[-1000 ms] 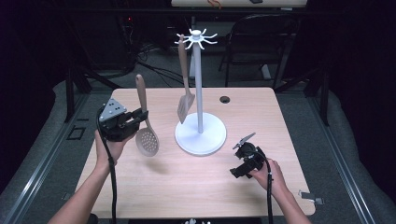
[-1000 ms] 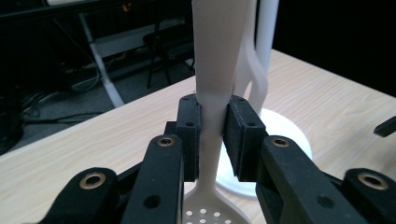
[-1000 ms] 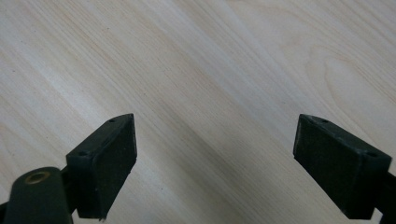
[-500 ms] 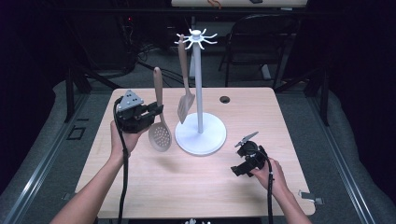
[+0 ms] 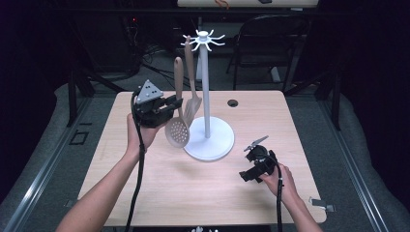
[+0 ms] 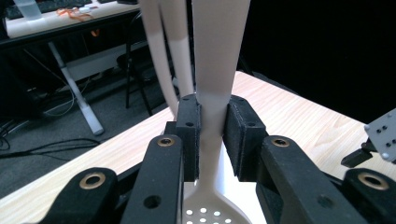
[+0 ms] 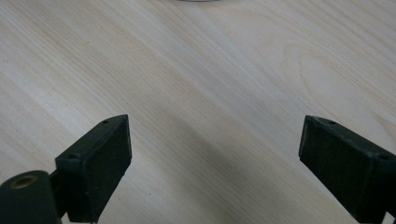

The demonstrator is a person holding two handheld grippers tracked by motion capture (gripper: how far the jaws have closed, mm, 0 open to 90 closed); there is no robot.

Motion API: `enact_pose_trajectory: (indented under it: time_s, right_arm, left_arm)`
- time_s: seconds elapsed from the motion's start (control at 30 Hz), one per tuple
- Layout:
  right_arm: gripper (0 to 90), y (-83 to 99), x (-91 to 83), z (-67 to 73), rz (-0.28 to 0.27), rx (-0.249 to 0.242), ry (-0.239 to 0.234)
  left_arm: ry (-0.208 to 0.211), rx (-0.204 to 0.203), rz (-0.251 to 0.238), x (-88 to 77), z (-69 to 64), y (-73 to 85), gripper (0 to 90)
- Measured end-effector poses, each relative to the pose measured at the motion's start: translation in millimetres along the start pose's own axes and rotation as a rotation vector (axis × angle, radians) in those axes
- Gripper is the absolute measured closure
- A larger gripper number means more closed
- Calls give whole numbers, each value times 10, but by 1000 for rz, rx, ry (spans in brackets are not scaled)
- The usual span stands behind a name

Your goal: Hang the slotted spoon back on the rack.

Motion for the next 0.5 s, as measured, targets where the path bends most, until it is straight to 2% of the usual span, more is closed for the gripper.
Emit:
enact_pose_trajectory:
  time_s: [0.1,0.23,0.5]
  right_arm:
    - [87,1,-3,1,-6,3,3]
    - [105,0,-13,-5,14,-8,22]
    - [106,-5,-7,4,2,-10,8]
  left_arm:
    - [0,-4,2,46,-38,-51,767]
    - [9,-25,12,107,-54,-89,767]
    - [8,-57,39,215,-46,-138,767]
Point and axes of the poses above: each handheld gripper's, and its own axes: x roughly forward along the jaws, y roughly out of its underside, z roughly to its left, the point moved 3 cm from there along x, roughly forward along the jaws, and after that the axes turned 13 degrees about -y, right-handed, at the moved point
